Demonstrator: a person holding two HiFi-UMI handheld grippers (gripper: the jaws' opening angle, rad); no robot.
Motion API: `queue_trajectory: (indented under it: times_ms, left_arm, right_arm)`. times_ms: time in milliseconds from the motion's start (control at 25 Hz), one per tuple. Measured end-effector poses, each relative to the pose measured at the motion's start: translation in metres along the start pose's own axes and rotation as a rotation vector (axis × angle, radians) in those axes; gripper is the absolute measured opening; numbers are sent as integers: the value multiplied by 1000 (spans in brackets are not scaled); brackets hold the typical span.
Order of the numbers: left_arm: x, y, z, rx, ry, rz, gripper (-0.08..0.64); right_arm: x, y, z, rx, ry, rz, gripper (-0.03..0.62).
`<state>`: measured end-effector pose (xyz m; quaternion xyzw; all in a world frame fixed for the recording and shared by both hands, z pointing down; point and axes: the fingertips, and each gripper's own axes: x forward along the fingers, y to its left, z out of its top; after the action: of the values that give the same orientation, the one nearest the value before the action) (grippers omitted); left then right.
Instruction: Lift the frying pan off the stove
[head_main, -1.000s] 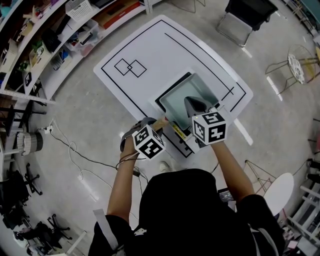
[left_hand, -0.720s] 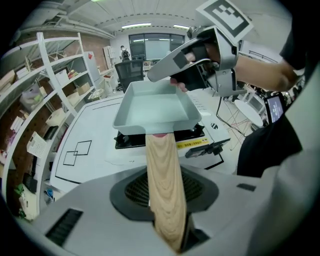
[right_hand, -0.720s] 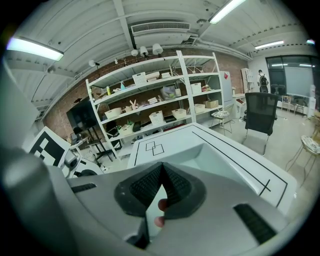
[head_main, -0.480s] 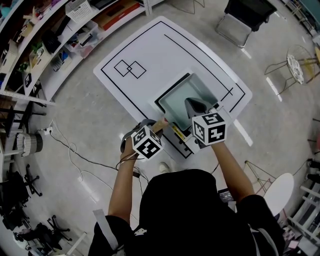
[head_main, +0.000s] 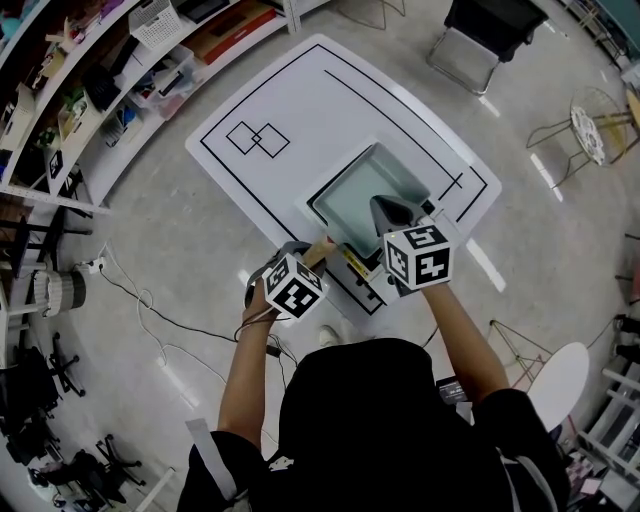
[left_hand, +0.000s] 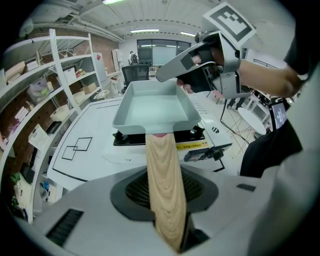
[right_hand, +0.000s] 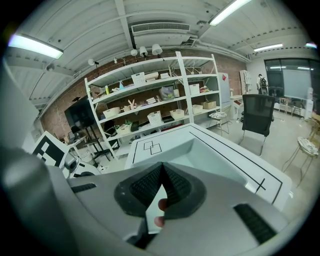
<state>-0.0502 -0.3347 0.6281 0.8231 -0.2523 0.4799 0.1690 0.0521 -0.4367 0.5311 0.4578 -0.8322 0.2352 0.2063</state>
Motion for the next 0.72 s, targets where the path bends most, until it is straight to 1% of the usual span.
queue_trajectory:
  times_ms: [240, 440, 720]
  left_arm:
    - [1, -2, -1, -37, -13, 15, 118]
    - [0, -4, -2, -98, -47, 23, 118]
    - [-16, -4, -5, -201, -95, 90, 118]
  right_arm:
    - [-7, 0, 0, -1, -6, -7, 2]
    - [-13, 5, 0, -2, -16, -13, 2]
    - [-30, 14, 0, -9, -37, -25, 2]
